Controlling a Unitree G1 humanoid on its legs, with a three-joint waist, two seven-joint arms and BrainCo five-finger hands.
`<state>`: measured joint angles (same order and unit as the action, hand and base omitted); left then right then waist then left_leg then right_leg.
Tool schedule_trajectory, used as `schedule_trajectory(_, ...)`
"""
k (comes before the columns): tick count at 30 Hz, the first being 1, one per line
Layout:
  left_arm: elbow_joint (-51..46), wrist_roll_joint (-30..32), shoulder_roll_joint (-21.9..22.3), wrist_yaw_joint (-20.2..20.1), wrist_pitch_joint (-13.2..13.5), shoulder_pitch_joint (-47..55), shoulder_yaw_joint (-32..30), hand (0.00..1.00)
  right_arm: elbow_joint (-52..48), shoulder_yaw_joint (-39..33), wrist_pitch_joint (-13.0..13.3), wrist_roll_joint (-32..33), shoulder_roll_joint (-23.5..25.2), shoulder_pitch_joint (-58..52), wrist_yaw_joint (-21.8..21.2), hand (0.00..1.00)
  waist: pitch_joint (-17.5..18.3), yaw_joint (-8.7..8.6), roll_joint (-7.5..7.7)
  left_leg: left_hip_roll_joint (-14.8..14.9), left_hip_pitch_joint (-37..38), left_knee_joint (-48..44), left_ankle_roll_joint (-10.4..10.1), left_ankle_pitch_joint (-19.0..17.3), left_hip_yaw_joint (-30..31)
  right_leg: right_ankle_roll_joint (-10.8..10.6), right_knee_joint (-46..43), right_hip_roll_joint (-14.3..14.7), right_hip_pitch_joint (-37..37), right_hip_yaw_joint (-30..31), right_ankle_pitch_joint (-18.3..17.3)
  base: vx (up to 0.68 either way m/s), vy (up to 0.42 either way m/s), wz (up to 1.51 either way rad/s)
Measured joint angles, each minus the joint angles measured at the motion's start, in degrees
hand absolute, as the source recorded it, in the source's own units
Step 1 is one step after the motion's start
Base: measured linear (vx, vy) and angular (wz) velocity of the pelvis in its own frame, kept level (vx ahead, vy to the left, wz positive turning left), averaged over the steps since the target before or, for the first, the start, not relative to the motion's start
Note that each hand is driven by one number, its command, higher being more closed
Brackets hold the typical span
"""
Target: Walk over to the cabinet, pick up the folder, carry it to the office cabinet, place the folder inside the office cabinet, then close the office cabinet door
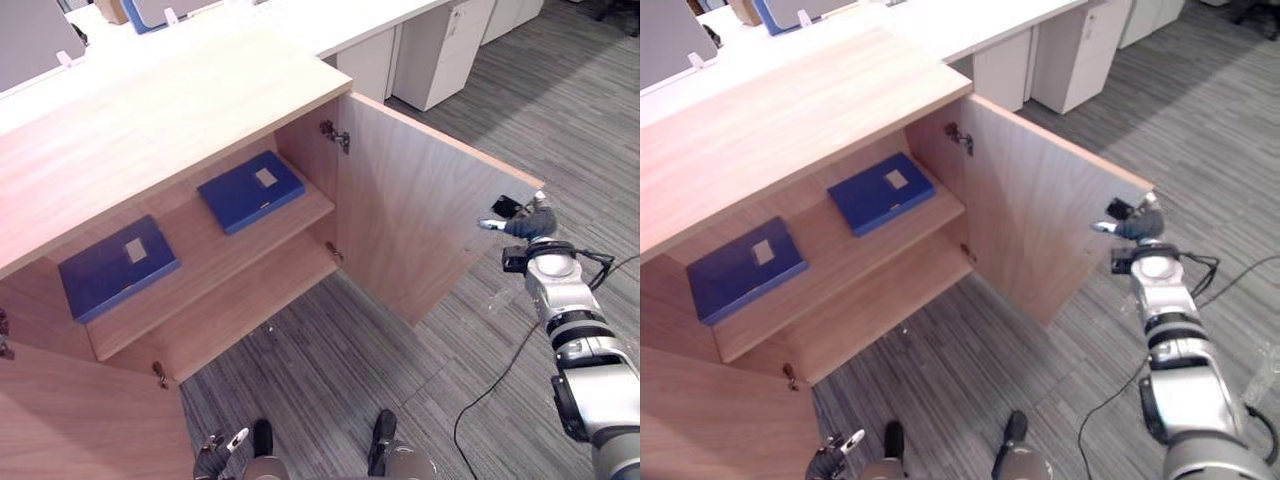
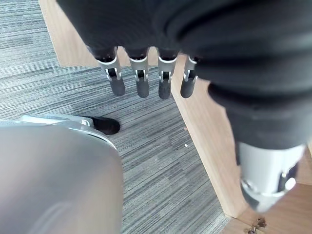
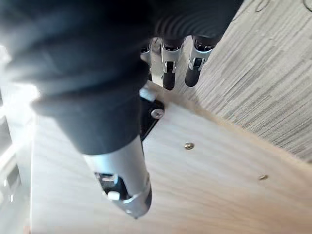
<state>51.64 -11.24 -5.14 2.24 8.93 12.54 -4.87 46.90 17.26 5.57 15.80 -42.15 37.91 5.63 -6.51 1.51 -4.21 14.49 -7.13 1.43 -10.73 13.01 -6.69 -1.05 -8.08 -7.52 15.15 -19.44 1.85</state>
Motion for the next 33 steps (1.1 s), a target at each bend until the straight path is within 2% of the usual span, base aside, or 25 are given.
schedule_trajectory(1, 1.36, 0.30, 0.57, -0.10, -0.18, 0.11, -0.25, 0.00, -5.75, 4.91, -0.08, -1.35, -3.05, -1.90, -1.26, 0.00, 0.62, -0.22, -1.16, 1.35, -1.33, -0.68, 0.48, -0.19, -0.46, -0.65, 1.20, 1.60, -0.15, 0.36, 0.48, -0.07, -0.084, -0.48)
schedule_trajectory(2, 1.23, 0.82, 0.92, -0.49, -0.23, 1.02, -0.60, 0.00, -12.31, 10.76, -0.14, -2.16, -6.91, -2.24, -4.64, 0.00, 0.79, 0.31, -2.81, 3.45, -1.07, -0.85, 3.73, -6.67, -0.19, 1.61, -13.34, 3.48, 4.40, 2.67, -4.23, -0.04, -0.099, -0.47)
schedule_trajectory(3, 1.20, 1.10, 0.15, -0.67, -0.25, 1.39, -0.89, 0.00, -15.87, 12.93, 0.04, -2.93, -7.95, -3.41, -5.25, 0.00, 0.67, -0.28, -1.11, 2.62, -0.65, -0.49, 0.19, -7.32, -0.46, 1.53, -16.04, 3.12, 4.17, 3.97, -8.56, -0.04, -0.210, -0.35)
schedule_trajectory(4, 3.23, 1.65, 0.04, -0.92, -1.20, 1.27, -1.65, 0.00, -23.01, 16.94, 0.94, -3.71, -10.05, -5.08, -7.10, 0.00, 0.93, -1.05, -0.76, 2.79, -0.30, 0.38, 1.92, -8.59, 0.20, 1.30, -14.69, 3.52, 3.62, 3.82, -11.08, -0.03, -0.174, -0.15)
schedule_trajectory(5, 4.20, 2.67, -0.18, -1.53, -1.47, 1.62, -1.67, 0.00, -29.61, 21.90, 1.14, -3.63, -11.26, -5.38, -9.49, 0.00, 1.49, -1.15, 0.14, 2.74, 0.14, 0.99, 6.88, -12.25, 0.13, 1.25, -11.27, 4.70, 2.60, 3.95, -10.51, -0.03, -0.191, -0.16)
schedule_trajectory(6, 4.23, 3.14, -0.69, -1.94, -1.62, 1.55, -2.18, 0.00, -33.01, 24.40, 1.38, -3.61, -11.80, -5.02, -10.96, 0.00, 1.73, -1.05, 0.84, 1.84, -0.47, -1.20, 8.28, -12.87, 0.38, 2.04, -10.33, 4.08, 2.36, 4.00, -9.66, 0.00, -0.115, -0.23)
schedule_trajectory(7, 4.75, 4.10, -1.39, -2.46, -1.77, 1.11, -2.31, 0.00, -36.88, 28.00, 1.69, -3.51, -12.23, -4.42, -13.66, 0.00, 1.73, -0.50, 2.33, 0.12, -1.37, -6.29, 7.35, -11.56, 1.07, 3.28, -9.82, 2.97, 1.96, 3.90, -7.48, 0.03, -0.140, -0.08)
schedule_trajectory(8, 5.05, 5.36, -0.94, -3.03, -1.83, 0.97, -2.33, 0.00, -40.83, 31.63, 1.81, -3.22, -10.64, -3.80, -17.41, 0.00, 2.71, 0.57, 2.09, -1.41, -2.06, -10.73, 7.21, -10.02, 0.66, 3.75, -8.59, 3.33, 0.33, 3.39, -7.14, 0.04, -0.135, 0.15)
schedule_trajectory(9, 4.94, 5.89, -0.82, -3.28, -1.76, 0.68, -2.38, 0.00, -42.16, 31.86, 1.87, -3.12, -10.13, -4.01, -19.00, 0.00, 2.83, 0.82, 1.96, -1.37, -1.91, -10.32, 6.75, -8.85, 0.60, 3.77, -8.01, 3.28, -0.71, 2.30, -7.21, 0.11, -0.165, 0.54)
schedule_trajectory(10, 4.66, 6.47, -1.14, -3.72, -1.66, 0.62, -2.45, 0.00, -46.04, 36.50, 2.01, -3.18, -11.15, -3.97, -26.09, 0.00, 3.29, 1.15, 2.60, -1.90, -0.83, -7.32, 6.52, -5.71, 2.22, 3.66, -6.33, 3.00, -1.75, 0.94, -7.31, 0.09, -0.100, 0.65)
schedule_trajectory(11, 4.58, 6.55, -1.26, -3.90, -1.56, 0.62, -2.82, 0.00, -47.97, 39.15, 2.07, -3.16, -11.41, -4.34, -28.85, 0.00, 3.51, 1.45, 3.15, -2.18, -0.78, -6.47, 6.54, -4.78, 2.99, 3.66, -5.46, 2.96, -2.33, 0.49, -7.30, 0.16, -0.138, 0.64)
schedule_trajectory(12, 4.80, 6.74, -1.31, -3.95, -1.65, 0.46, -4.25, 0.00, -50.82, 43.23, 2.17, -2.74, -10.45, -6.93, -32.88, 0.00, 3.57, 2.07, 4.04, -2.68, -0.83, -6.72, 6.49, -4.64, 3.66, 3.72, -4.46, 2.74, -3.09, -0.41, -7.24, 0.17, -0.081, 0.48)
schedule_trajectory(13, 4.99, 6.82, -1.12, -3.95, -1.72, 0.71, -5.67, 0.00, -51.95, 45.40, 2.28, -2.06, -8.80, -9.94, -34.97, 0.00, 3.31, 2.04, 4.55, -2.78, -0.78, -6.54, 6.49, -4.57, 3.66, 3.77, -4.12, 2.67, -3.77, -1.31, -7.22, 0.20, -0.081, 0.38)
schedule_trajectory(15, 5.15, 7.05, -1.04, -3.91, -1.82, 1.11, -6.92, 0.00, -51.88, 45.54, 2.27, -1.13, -6.52, -11.71, -35.95, 0.00, 3.45, 1.98, 5.27, -2.85, -0.48, -6.00, 5.92, -4.12, 3.56, 3.99, -3.62, 2.62, -4.49, -1.93, -6.02, 0.14, -0.002, 0.18)
schedule_trajectory(18, 5.06, 7.53, -1.21, -3.84, -1.81, 0.83, -7.38, 0.00, -51.61, 42.24, 2.28, -0.47, -4.92, -11.47, -35.04, 0.00, 3.92, 2.09, 5.85, -2.69, 0.55, -5.68, 5.58, -3.90, 3.58, 5.72, -1.73, 2.99, -6.63, -2.32, -4.28, 0.14, 0.013, 0.10)
schedule_trajectory(22, 4.92, 7.66, -1.61, -3.73, -1.79, 0.85, -7.86, 0.00, -49.80, 41.35, 2.45, -0.05, 0.20, -11.56, -34.18, 0.00, 5.21, 2.94, 7.09, -2.54, 1.24, -5.74, 4.94, -3.45, 3.73, 5.68, -0.03, 3.42, -8.67, -3.01, -4.29, 0.05, 0.018, 0.11)
schedule_trajectory(24, 4.94, 7.78, -1.61, -3.69, -1.80, 0.86, -7.86, 0.00, -47.00, 41.37, 2.47, -0.12, 2.10, -12.58, -34.14, 0.00, 5.18, 3.02, 7.12, -2.54, 1.20, -5.66, 4.51, -2.90, 4.03, 5.54, 0.72, 3.46, -9.75, -4.19, -4.37, -0.01, 0.007, 0.32)
schedule_trajectory(27, 4.80, 7.97, -1.61, -3.62, -1.80, 0.82, -7.85, 0.00, -42.18, 40.92, 2.51, -1.53, 3.77, -16.74, -33.93, 0.00, 5.16, 3.73, 7.21, -2.78, 1.19, -5.43, 4.54, -1.95, 3.09, 4.14, 1.73, 3.18, -11.63, -6.98, -5.30, -0.05, 0.020, 0.47)
schedule_trajectory(28, 4.73, 7.98, -1.63, -3.61, -1.81, 0.72, -7.85, 0.00, -38.40, 39.21, 2.52, -3.10, 5.39, -19.97, -33.25, 0.00, 4.92, 3.98, 7.37, -3.00, 1.04, -5.52, 4.94, -1.74, 0.86, 3.69, 2.14, 2.88, -12.64, -8.82, -5.58, -0.07, 0.061, 0.80)
schedule_trajectory(30, 4.76, 7.97, -1.63, -3.53, -2.01, 0.47, -7.77, 0.00, -30.96, 35.40, 2.43, -7.99, 9.13, -24.91, -31.42, 0.00, 4.51, 3.98, 7.45, -3.13, -0.49, -8.46, 7.34, -3.96, -6.48, 3.49, 2.37, 2.05, -14.04, -12.32, -5.66, -0.04, 0.090, 0.94)
schedule_trajectory(32, 5.09, 7.95, -1.72, -2.72, -2.40, -0.09, -7.23, 0.00, -19.01, 29.21, 1.93, -16.00, 15.78, -29.50, -27.61, 0.00, 4.41, 3.86, 7.38, -3.25, -1.46, -11.76, 9.80, -8.34, -18.96, 2.91, 2.71, 0.82, -15.38, -17.23, -5.61, 0.02, 0.176, 1.13)
schedule_trajectory(33, 5.13, 7.97, -1.74, -2.42, -2.42, -0.27, -6.89, 0.00, -14.33, 26.65, 1.67, -18.88, 18.48, -30.30, -26.05, 0.00, 4.35, 3.63, 7.03, -3.35, -1.42, -11.65, 10.21, -9.51, -22.59, 2.35, 2.74, 0.46, -16.03, -19.31, -5.43, 0.08, 0.195, 1.02)
